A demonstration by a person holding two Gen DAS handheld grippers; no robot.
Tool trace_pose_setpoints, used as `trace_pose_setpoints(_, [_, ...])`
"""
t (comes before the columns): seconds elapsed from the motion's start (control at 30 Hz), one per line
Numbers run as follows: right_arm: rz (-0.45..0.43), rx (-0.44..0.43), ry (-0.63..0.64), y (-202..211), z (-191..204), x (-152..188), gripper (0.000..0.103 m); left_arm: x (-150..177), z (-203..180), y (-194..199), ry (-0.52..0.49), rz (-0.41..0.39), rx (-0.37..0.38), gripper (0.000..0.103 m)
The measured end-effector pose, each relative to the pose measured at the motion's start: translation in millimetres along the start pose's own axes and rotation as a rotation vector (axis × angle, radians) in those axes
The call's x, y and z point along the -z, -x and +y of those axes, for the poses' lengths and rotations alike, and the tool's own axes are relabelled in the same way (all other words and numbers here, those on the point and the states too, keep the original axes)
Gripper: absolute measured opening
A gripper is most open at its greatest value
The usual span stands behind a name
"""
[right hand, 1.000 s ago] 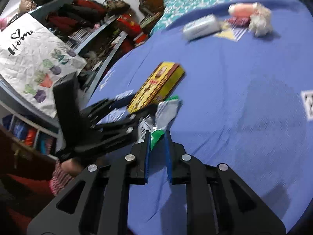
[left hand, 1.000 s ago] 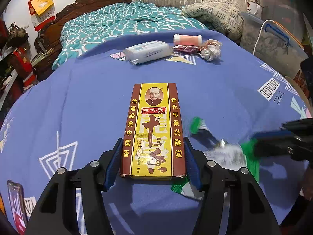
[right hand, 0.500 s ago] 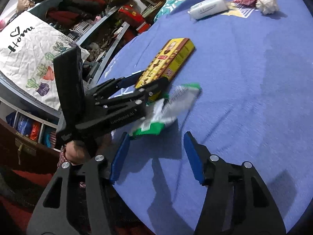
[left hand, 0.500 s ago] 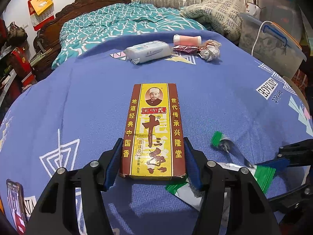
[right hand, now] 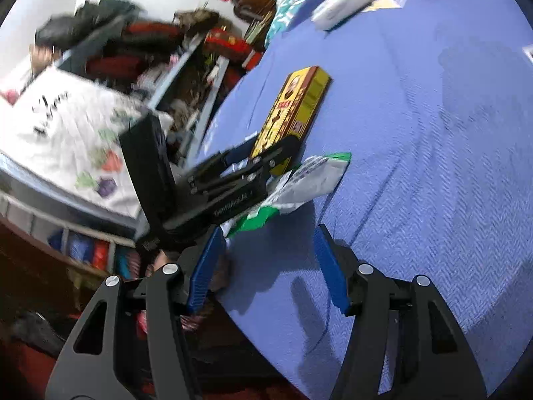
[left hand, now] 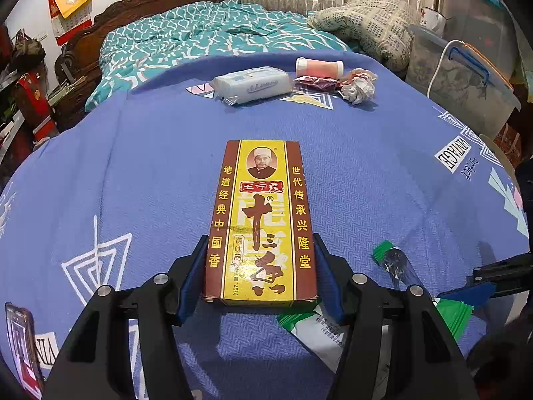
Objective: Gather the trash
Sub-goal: 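Carry the box with the left tool while the right tool carries the packet, releasing both into the bin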
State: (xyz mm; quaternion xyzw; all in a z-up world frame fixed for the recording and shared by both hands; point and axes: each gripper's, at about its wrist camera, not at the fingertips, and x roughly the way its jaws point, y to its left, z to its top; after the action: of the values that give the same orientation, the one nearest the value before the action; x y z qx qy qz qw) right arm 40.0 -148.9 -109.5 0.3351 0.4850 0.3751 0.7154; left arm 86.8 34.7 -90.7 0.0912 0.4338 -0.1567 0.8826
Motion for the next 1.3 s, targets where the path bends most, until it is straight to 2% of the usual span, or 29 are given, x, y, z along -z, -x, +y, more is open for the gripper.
trace_pose_setpoints(0.13, [-0.018,-0.081,-0.105,3.6,-13.9,-5.9,0.043,-0.6,-0.3,-0.7,-0.002,0.000,-0.003,0.056])
trace_pose_setpoints(0.23, [-0.007,-0.093,-0.145,-5.3,-18.4,-4.7,0.036,-0.5,-0.3,-0.7,-0.001,0.000,-0.003,0.056])
trace_pose_setpoints(0.3, [-0.005,-0.094,-0.165,-14.1,-20.3,-0.3,0.025,-0.6,-0.2,-0.7,0.000,0.000,-0.001,0.056])
trace_pose_setpoints(0.33, [-0.005,-0.099,-0.176,-16.7,-22.0,0.6,0.016,-0.5,-0.4,-0.5,0.000,0.000,-0.002,0.056])
trace_pose_setpoints(0.4, [-0.010,-0.130,-0.192,-19.6,-23.1,4.5,0.008,-0.9,0.9,-0.3,0.007,0.000,0.007,0.056])
trace_pose_setpoints(0.5, [-0.030,-0.123,-0.184,-10.0,-21.8,10.8,0.006,-1.0,4.6,0.4,0.026,0.004,0.044,0.056])
trace_pose_setpoints(0.57, [-0.056,-0.111,-0.187,2.8,-25.6,13.8,0.006,-3.2,6.1,4.4,0.047,0.005,0.100,0.056])
trace_pose_setpoints(0.73, [-0.184,-0.051,-0.192,66.3,-53.0,16.0,0.006,-21.7,-14.7,16.6,0.036,-0.024,0.189,0.056])
trace_pose_setpoints(0.83, [-0.295,0.002,-0.218,116.2,-74.7,18.8,0.006,-38.8,-47.6,13.9,-0.015,-0.013,0.257,0.056])
trace_pose_setpoints(0.97, [-0.465,0.112,-0.241,201.8,-103.5,35.5,0.006,-63.8,-115.3,4.9,-0.141,0.004,0.325,0.056])
trace_pose_setpoints(1.0, [-0.512,0.152,-0.247,227.5,-113.9,41.4,0.006,-73.9,-146.5,1.3,-0.193,0.013,0.367,0.056])
trace_pose_setpoints(1.07, [-0.614,0.244,-0.255,279.7,-128.3,54.0,0.006,-84.8,-185.5,-3.2,-0.258,0.021,0.415,0.056])
trace_pose_setpoints(1.17, [-0.757,0.407,-0.290,357.6,-150.3,74.1,0.006,-106.6,-274.4,-10.9,-0.389,0.045,0.526,0.056])
trace_pose_setpoints(1.3, [-0.854,0.626,-0.342,430.5,-174.6,93.7,0.006,-127.8,-371.4,-28.4,-0.491,0.104,0.628,0.056])
